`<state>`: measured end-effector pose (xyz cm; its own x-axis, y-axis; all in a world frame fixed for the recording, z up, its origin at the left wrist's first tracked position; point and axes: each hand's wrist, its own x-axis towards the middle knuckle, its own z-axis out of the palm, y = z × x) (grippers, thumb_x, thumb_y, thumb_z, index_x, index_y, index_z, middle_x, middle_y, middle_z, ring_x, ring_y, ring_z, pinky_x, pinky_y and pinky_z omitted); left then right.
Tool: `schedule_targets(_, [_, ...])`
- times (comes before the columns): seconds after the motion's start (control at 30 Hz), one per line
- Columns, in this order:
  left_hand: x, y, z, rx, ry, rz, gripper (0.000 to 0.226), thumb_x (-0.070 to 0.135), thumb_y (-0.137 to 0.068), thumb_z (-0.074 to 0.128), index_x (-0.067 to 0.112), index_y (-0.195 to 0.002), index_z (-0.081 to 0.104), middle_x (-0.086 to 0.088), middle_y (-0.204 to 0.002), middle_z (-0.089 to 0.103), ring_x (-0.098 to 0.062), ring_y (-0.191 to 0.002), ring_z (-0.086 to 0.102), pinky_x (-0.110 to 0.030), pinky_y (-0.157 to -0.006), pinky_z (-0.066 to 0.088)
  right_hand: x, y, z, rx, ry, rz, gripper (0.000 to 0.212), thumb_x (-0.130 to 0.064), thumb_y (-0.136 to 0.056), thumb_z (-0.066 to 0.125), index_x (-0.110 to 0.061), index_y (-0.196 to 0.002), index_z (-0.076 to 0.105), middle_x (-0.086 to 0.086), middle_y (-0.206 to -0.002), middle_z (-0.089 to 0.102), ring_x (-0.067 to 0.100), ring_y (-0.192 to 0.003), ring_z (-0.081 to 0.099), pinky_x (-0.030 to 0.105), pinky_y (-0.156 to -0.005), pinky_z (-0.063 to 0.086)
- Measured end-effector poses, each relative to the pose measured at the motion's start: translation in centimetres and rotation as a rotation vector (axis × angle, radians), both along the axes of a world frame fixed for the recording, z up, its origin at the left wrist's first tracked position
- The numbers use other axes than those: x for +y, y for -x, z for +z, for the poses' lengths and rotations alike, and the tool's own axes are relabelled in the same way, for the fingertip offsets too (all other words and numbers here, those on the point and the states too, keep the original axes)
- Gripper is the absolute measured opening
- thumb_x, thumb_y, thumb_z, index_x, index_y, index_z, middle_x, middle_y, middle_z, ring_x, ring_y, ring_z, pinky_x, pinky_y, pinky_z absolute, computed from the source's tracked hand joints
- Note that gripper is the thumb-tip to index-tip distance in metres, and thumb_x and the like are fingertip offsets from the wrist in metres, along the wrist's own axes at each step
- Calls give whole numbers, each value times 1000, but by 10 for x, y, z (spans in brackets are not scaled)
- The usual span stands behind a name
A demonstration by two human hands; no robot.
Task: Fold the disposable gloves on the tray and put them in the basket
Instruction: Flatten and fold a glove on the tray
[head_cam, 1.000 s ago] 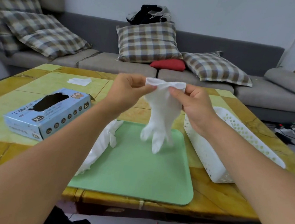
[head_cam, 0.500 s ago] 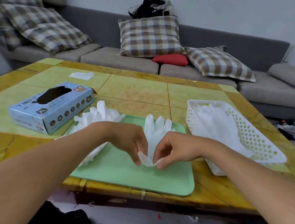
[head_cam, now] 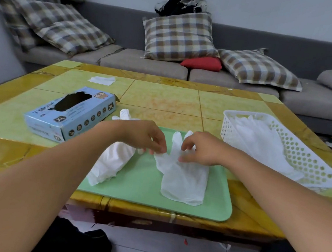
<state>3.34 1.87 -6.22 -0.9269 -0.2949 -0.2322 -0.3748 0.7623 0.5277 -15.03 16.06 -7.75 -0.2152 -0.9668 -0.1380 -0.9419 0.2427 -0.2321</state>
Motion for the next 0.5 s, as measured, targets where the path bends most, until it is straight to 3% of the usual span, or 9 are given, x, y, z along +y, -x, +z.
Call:
schedule_targets(0.1, [-19,-17,11,251,77,207,10,26,-97,66,21,-99,75,9,-89,75,-6,-75,71,-24,-68,58,-18,-24,10,-59,285,31,34,-47,-87,75,-21,-108,75,-6,-107,72,14,-95,67,34,-84,55])
schedule_targets(0.2, [-36,-40,9,396,185,411,5,21,-95,66,21,-93,71,6,-84,72,-13,-73,69,-26,-65,53,-33,-71,14,-264,275,235,36,-40,-89,76,-19,-118,73,-6,-113,72,9,-97,65,21,-78,48])
schedule_targets(0.27, [-45,-60,3,336,307,476,6,23,-95,64,20,-94,70,8,-81,67,-14,-78,65,-21,-63,47,-42,-104,11,-228,247,345,46,-44,-92,71,-23,-133,65,-7,-133,65,9,-110,59,21,-85,44])
schedule_targets(0.33, [-48,-75,-4,238,376,486,10,24,-95,62,18,-95,69,4,-85,68,-17,-81,62,-22,-64,44,-50,-128,5,-168,254,392,51,-48,-95,64,-23,-139,60,-4,-142,59,15,-124,55,31,-98,44])
schedule_targets(0.4, [-47,-89,-10,175,388,491,13,25,-96,60,16,-98,69,0,-89,70,-19,-82,63,-31,-70,49,-57,-146,-3,-110,195,381,49,-48,-96,61,-18,-135,62,0,-131,65,21,-118,59,37,-95,49])
schedule_targets(0.5, [-45,-102,-14,163,369,492,11,28,-97,61,19,-96,67,1,-90,68,-13,-77,60,-32,-69,49,-65,-157,-16,-36,125,361,22,-33,-90,66,-16,-101,76,1,-92,73,24,-85,65,38,-74,55])
